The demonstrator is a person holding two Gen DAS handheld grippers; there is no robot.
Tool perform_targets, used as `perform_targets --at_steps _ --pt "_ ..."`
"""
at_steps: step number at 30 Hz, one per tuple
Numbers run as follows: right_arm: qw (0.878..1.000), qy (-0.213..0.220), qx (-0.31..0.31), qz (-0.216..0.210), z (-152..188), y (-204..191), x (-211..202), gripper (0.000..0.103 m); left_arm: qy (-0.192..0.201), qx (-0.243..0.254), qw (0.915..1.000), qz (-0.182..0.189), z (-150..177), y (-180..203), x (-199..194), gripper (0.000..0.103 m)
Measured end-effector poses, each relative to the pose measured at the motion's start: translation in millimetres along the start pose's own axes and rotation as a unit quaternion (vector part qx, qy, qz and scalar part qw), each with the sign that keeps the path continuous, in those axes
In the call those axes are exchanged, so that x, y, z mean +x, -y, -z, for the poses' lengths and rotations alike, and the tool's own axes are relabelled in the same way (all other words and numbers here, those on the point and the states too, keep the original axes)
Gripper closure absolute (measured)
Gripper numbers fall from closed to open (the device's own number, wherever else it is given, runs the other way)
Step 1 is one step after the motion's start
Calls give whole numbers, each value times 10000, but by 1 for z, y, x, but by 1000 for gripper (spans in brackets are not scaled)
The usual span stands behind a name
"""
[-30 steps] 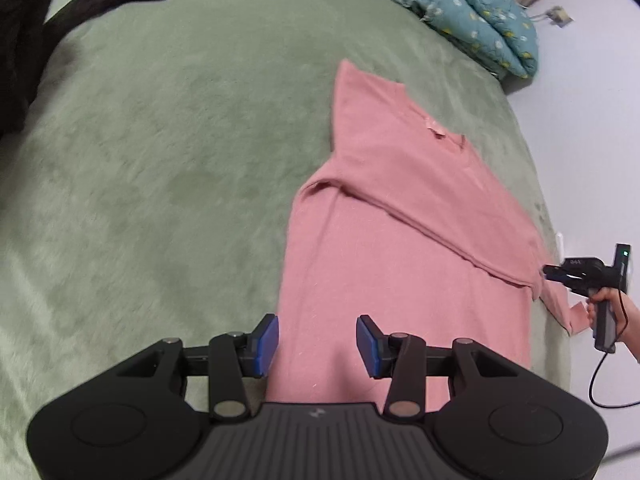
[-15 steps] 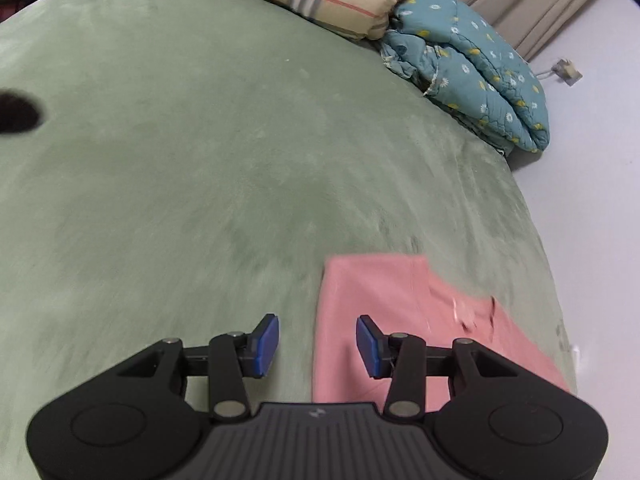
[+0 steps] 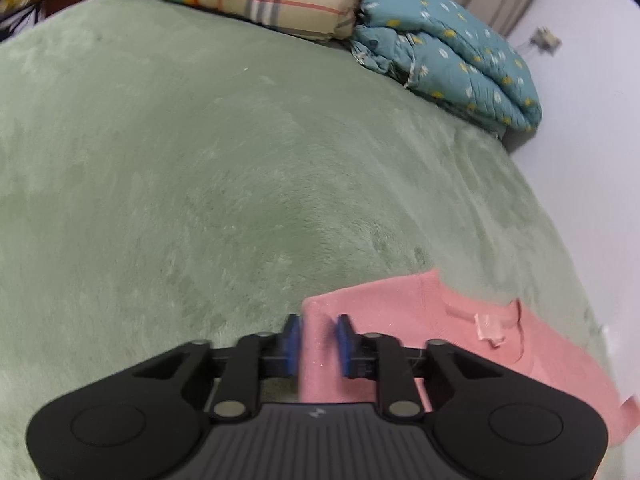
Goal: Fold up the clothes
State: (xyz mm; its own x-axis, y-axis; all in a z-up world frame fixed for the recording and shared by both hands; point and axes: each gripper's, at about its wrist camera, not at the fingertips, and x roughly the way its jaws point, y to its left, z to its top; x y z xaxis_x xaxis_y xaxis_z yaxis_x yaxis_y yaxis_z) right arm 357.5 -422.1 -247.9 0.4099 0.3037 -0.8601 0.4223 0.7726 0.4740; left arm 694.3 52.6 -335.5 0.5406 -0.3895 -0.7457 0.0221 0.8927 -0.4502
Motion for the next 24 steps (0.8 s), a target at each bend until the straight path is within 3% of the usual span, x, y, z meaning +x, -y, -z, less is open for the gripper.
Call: perform_targets --at_steps 4,7,14,17,20,24 --pt "10000 -74 33 -37 1 0 6 56 -118 -715 9960 516 -10 -26 1 100" --pt "9999 -141 61 -43 3 0 10 55 -191 -1084 9922 593 -11 -51 5 100" --pt "9997 -237 20 -96 4 -4 12 54 -427 -1251 9877 830 -17 -74 18 96" --pt "9997 -207 8 -143 3 -3 10 51 -221 -1287 9905 440 -26 -81 0 95" --pt "9997 -165 81 -162 4 1 8 49 -152 -1334 9903 359 -29 -87 -24 94" --pt "9993 -232 180 -251 13 0 13 49 -267 -1028 9906 862 -21 -66 -48 89"
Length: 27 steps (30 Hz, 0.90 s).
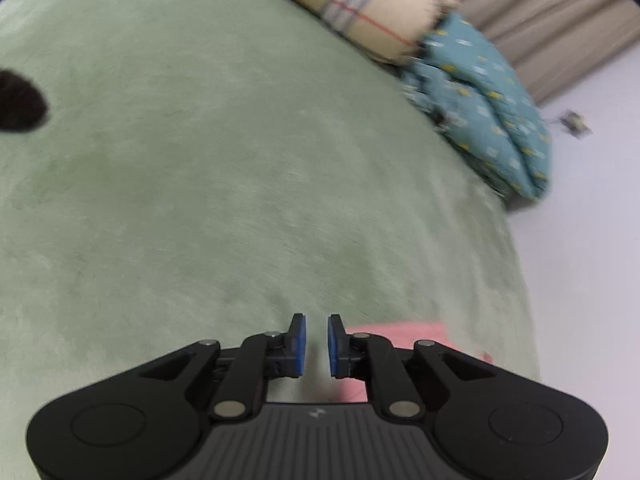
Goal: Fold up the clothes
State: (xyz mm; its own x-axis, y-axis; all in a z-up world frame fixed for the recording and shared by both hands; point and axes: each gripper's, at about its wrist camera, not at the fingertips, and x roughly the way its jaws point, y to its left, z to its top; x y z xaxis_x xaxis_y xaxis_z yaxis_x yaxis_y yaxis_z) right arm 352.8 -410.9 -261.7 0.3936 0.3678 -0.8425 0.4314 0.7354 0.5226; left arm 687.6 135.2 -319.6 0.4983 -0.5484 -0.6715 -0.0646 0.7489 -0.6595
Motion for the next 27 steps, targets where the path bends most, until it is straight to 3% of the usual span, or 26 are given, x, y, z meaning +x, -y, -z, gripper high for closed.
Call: perform_targets --at_steps 2,4,7,10,12,13,17,21,24,27 --pt "10000 -33 47 -47 3 -1 3 49 -228 -89 9989 391 17 9 4 78" --pt "9999 -54 80 -109 7 -4 5 49 -472 -360 9965 591 34 9 13 78" --pt "9998 -28 45 -181 9 -10 3 47 -792 -635 9941 384 64 -6 25 78" --pt "9997 -9 58 -229 11 -11 0 46 -762 -1027 9905 511 91 -25 11 79" --pt "9997 -36 50 -219 13 -10 -1 46 -882 -1056 9893 483 109 -28 -1 77" --pt "9998 -49 66 -195 14 -9 -1 46 -953 -1057 9887 460 118 -30 -7 71" --pt "9996 -84 211 -157 19 -2 -1 46 -1244 -885 9874 412 152 -28 -31 71" --pt "9994 -60 287 -181 22 1 -4 45 -966 -901 9907 328 139 -20 -46 71" --pt "9993 -79 322 -189 26 3 -3 45 -594 -693 9939 622 89 -3 -30 71" --pt "9992 -99 353 -174 28 3 -1 45 -308 -341 9983 358 44 6 5 71"
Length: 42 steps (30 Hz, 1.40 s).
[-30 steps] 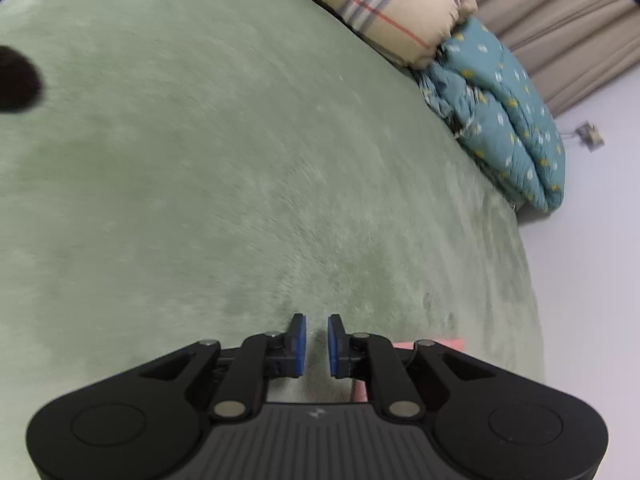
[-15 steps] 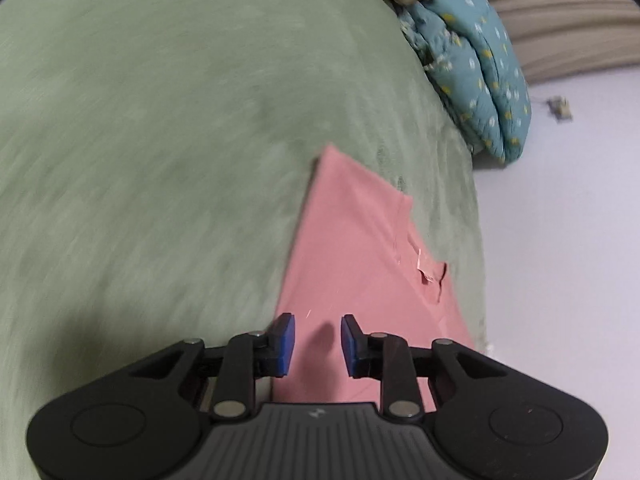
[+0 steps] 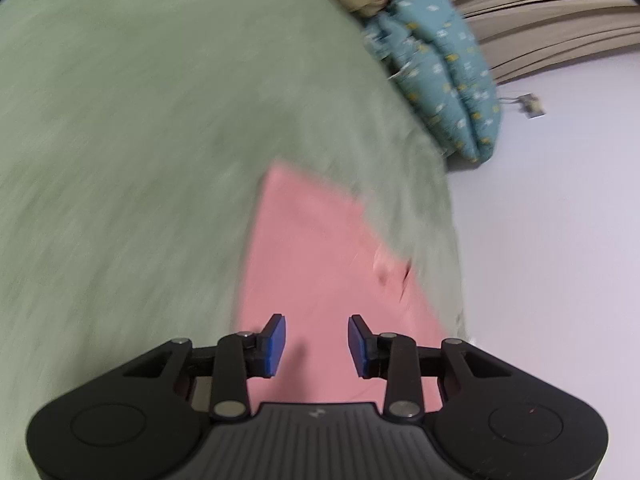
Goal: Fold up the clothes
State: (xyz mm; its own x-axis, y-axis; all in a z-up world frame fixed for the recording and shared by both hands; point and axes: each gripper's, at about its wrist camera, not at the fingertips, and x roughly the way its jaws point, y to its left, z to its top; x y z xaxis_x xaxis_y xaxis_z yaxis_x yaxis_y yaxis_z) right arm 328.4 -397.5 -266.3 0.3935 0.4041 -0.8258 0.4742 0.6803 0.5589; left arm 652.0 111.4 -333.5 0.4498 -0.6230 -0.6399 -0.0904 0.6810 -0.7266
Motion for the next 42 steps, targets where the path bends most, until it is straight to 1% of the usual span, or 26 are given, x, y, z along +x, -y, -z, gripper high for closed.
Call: perform_targets --at_steps 2,4,5,7,9,10,11,12,14,17,20,21,22,24,25,26,28,30,31,32,34,35,37,38,40,42 --pt "10000 21 78 -48 1 0 0 45 169 164 9979 -600 -27 -5 24 71" --pt "9999 52 112 -89 1 0 -1 44 270 39 9965 -791 -38 -13 33 72" --pt "9999 65 121 -96 0 0 -2 43 319 -33 9957 -867 -43 -16 37 76" --pt "9998 73 171 -101 -1 2 -1 42 290 -173 9973 -648 -45 -19 39 90" --pt "9998 48 202 -73 -3 4 1 42 204 -94 9984 -520 -43 -19 43 90" --pt "9997 33 217 -50 -4 6 2 42 167 -17 9983 -566 -43 -19 45 90" --pt "9997 22 230 -32 -6 7 3 42 199 54 9974 -684 -42 -18 47 98" --pt "9997 28 236 -32 -7 8 3 42 249 125 9963 -818 -41 -16 49 98" --pt "9997 54 231 -30 -10 9 2 42 635 233 9921 -1057 -45 -10 47 103" --pt "9997 110 203 5 -14 9 0 42 776 268 9856 -1478 -53 -12 53 103" --pt "9989 470 67 36 -27 8 -8 42 674 114 9876 -1412 -57 -16 49 103" --pt "9976 695 -22 10 -34 7 -14 42 633 59 9883 -1383 -57 -16 46 101" --pt "9923 1224 -182 -79 -52 5 -25 41 588 3 9890 -1356 -57 -15 42 94" --pt "9818 1867 22 -347 -83 17 -33 30 433 -118 9916 -1215 -51 -14 26 69" --pt "9766 2074 347 -463 -98 29 -31 26 382 -138 9925 -1151 -46 -13 16 54" --pt "9715 2163 796 -554 -111 43 -26 25 339 -136 9931 -1113 -39 -12 4 50" --pt "9472 2140 2156 -1029 -138 88 -1 27 255 -221 9947 -975 -26 -6 -15 50" --pt "9181 1937 3192 -1334 -148 119 23 31 295 -458 9947 -876 -11 -4 -32 41" --pt "9036 1845 3594 -1426 -149 129 33 34 324 -579 9943 -835 -4 -3 -40 31" --pt "8948 1912 3735 -1524 -148 132 36 34 362 -684 9934 -844 5 -2 -47 22" --pt "8791 2089 3907 -1757 -148 135 41 38 421 -867 9909 -937 24 -1 -60 18" --pt "8795 2145 3847 -1802 -149 134 41 44 433 -944 9893 -1021 34 -1 -65 18" --pt "8806 2158 3780 -1873 -150 131 44 79 424 -1110 9857 -1193 50 -4 -73 18" --pt "8835 2130 3727 -1873 -152 129 46 86 420 -1142 9848 -1244 60 -6 -79 18" --pt "8901 2186 3588 -1766 -156 123 45 90 400 -1069 9841 -1362 76 -6 -90 18" --pt "9087 2400 3111 -1410 -160 107 34 90 338 -870 9839 -1526 87 -4 -98 18"
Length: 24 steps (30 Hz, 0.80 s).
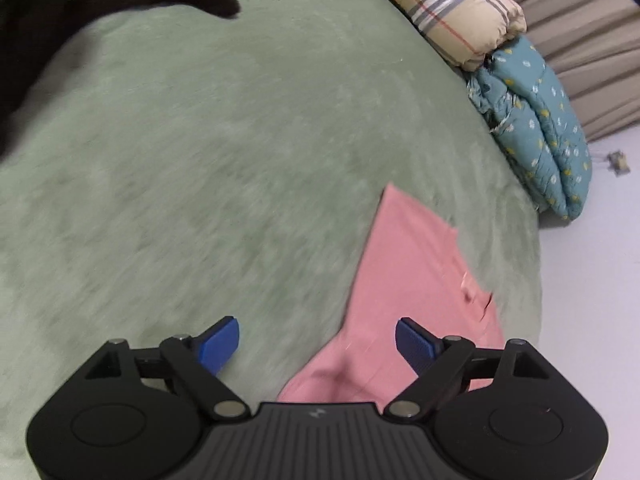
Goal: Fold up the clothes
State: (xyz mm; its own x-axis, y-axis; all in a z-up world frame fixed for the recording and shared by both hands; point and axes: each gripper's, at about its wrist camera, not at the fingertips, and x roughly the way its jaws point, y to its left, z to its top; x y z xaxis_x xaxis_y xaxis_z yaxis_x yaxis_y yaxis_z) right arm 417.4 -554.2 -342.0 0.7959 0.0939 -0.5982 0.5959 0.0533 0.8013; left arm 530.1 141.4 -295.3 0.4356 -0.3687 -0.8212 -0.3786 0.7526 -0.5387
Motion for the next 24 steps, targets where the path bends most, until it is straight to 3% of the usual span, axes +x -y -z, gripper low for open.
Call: perform_targets --at_steps 2,3,4,5,7,9,11,13,17,19,24 --pt "9933 190 -1112 240 9 -32 -8 91 15 216 9997 -138 8 0 -9 18" --pt "9830 286 -1776 363 16 -51 -12 91 31 329 9993 -191 12 1 -14 18" --pt "9618 388 -2662 505 30 -74 -15 91 46 443 9987 -244 16 1 -19 18" --pt "9293 464 -3603 658 49 -98 -16 91 49 498 9984 -249 19 2 -22 18" --pt "8502 564 -5169 831 93 -134 -14 91 -67 512 9983 -263 23 3 -21 18" --pt "8008 538 -5906 844 121 -146 -7 91 -128 447 9988 -147 28 -1 -22 18" --pt "7119 422 -6938 1001 168 -156 9 91 -200 411 9989 -34 32 -4 -24 18" --pt "6457 264 -7549 1118 205 -149 27 91 -196 449 9988 7 34 -6 -27 18" --pt "5905 -60 -7993 1115 248 -130 51 91 -301 525 9982 -26 36 -13 -32 18" --pt "5737 -172 -8106 1160 262 -120 57 91 -327 494 9982 -28 37 -17 -35 18" --pt "5472 -198 -8298 1079 286 -100 60 92 -331 383 9987 -24 37 -27 -40 18"
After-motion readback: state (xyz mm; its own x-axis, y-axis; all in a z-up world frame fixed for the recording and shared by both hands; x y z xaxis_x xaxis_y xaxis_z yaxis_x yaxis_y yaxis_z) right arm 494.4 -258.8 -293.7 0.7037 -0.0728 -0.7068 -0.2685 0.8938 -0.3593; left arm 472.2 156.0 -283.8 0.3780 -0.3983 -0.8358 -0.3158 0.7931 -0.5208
